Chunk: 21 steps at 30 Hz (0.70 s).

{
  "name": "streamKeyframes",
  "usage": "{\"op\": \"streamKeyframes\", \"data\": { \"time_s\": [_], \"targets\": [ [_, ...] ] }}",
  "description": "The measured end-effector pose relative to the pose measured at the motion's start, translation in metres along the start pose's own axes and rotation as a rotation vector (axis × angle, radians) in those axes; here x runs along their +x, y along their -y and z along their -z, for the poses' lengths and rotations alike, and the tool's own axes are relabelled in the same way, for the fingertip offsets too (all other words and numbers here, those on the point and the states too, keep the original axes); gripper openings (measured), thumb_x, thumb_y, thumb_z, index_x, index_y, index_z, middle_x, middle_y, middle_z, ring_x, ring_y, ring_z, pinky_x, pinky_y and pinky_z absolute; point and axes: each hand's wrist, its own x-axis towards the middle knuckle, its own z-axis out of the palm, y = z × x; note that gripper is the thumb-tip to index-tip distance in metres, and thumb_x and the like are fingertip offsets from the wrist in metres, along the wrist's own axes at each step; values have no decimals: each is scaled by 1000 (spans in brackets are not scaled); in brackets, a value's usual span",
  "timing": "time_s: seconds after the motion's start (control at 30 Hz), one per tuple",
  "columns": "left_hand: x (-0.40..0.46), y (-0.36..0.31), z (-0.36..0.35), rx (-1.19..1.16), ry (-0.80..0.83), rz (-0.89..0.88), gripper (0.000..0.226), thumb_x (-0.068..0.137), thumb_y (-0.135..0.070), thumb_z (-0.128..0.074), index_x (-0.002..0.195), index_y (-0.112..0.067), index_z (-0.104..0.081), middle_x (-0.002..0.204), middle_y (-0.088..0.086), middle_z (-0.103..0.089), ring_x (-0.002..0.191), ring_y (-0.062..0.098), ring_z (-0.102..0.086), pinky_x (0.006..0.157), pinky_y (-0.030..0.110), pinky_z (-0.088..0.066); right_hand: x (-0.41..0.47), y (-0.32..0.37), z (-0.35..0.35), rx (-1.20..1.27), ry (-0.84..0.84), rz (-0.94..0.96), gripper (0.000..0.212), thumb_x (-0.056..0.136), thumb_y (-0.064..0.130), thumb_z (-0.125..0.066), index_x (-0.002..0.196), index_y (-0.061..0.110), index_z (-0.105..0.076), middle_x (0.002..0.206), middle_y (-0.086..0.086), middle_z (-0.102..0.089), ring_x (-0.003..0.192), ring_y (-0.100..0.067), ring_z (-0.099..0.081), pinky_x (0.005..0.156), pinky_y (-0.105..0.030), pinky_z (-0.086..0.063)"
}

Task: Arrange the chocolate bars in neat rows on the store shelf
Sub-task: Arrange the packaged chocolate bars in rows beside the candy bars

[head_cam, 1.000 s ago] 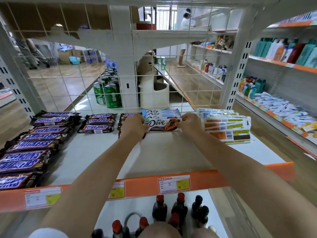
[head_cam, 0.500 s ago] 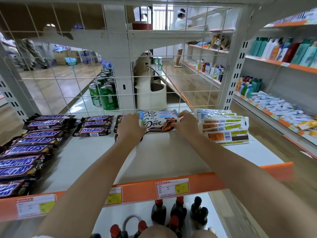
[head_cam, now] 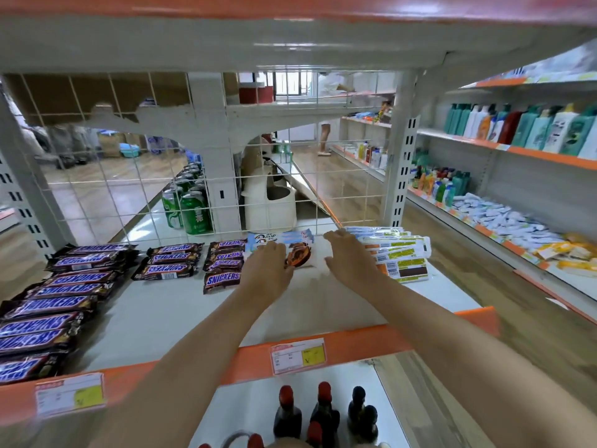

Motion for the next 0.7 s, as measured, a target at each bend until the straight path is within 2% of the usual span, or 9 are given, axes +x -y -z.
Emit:
{"op": "streamKeyframes", "data": {
  "time_s": [0.17, 0.33, 0.5, 0.7],
  "targets": [
    [-11, -42, -2, -30, 1, -82, 43, 94, -35, -48, 128, -9, -46, 130, 9, -50, 120, 25, -46, 94, 33, -40, -27, -34, 18, -78, 29, -31, 37, 88, 10, -51, 124, 6, -50, 125, -12, -54, 114, -33, -53, 90, -36, -44],
    [-22, -82, -7, -1, 43, -121, 43, 94, -38, -46, 124, -7, -48, 127, 10, -50, 120, 25, -45, 93, 34, -40, -55, -67, 38, -194, 69, -85, 47, 92, 24, -50, 137, 13, -41, 132, -8, -52, 119, -29, -51, 93, -35, -44],
    [-29, -108, -14, -52, 91, -136, 43, 94, -36, -44, 125, -8, -47, 124, 10, -51, 117, 25, -47, 92, 35, -40, -77, -97, 52, -221, 72, -94, 36, 89, 24, -52, 123, 13, -50, 121, -8, -57, 109, -31, -55, 82, -35, -45],
    [-28, -127, -21, -58, 98, -131, 44, 92, -37, -44, 125, -8, -47, 123, 9, -53, 114, 25, -49, 91, 35, -41, -84, -118, 59, -287, 102, -65, 40, 90, 23, -51, 128, 11, -47, 122, -7, -56, 110, -29, -54, 86, -37, -45]
  ]
}}
